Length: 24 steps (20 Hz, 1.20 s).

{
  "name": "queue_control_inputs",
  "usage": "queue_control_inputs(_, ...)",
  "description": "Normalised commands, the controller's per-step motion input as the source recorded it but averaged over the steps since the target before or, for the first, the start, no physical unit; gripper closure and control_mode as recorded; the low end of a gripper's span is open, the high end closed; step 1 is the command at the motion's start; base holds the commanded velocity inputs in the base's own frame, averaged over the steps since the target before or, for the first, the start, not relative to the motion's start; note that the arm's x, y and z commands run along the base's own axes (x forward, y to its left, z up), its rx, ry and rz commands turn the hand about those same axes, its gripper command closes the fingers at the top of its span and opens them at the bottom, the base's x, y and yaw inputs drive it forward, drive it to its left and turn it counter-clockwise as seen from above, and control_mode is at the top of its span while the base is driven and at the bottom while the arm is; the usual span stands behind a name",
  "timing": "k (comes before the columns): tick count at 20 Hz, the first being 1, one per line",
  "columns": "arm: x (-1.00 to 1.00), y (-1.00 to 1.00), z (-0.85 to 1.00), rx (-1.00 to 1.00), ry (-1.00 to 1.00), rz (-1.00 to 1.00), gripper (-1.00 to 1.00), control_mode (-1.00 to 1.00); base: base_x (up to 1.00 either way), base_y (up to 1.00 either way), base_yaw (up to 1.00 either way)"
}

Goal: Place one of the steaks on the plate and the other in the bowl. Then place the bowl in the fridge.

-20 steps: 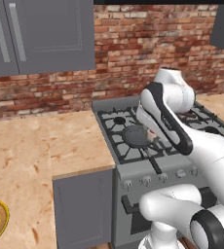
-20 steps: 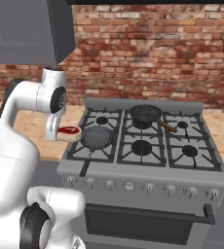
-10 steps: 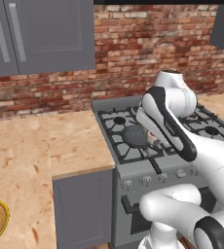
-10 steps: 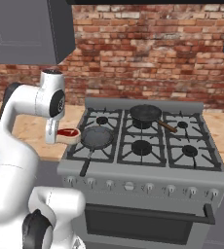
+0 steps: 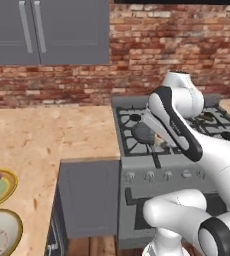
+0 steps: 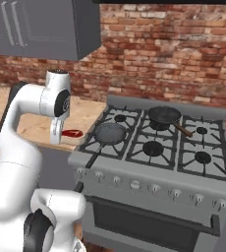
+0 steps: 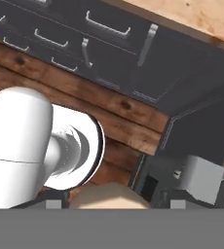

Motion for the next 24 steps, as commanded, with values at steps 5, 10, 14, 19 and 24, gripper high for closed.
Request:
queue_control_inputs(5, 0.00, 0.00, 0.00, 0.00, 0.00, 0.00, 1.00, 1.00, -0.84, -0.09, 0.39)
queue_control_inputs(10, 0.00, 0.00, 0.00, 0.00, 0.00, 0.00, 1.00, 1.00, -0.14, -0.02, 0.55)
queue_control_inputs(14, 0.00, 0.00, 0.00, 0.00, 0.00, 0.00, 1.00, 1.00, 0.00, 0.01, 0.68)
queue_control_inputs(19, 0.00, 0.00, 0.00, 0.00, 0.00, 0.00, 1.00, 1.00, 0.10, 0.12, 0.62)
queue_control_inputs(24, 0.00, 0.00, 0.00, 0.00, 0.00, 0.00, 1.00, 1.00, 0.22, 0.24, 0.51)
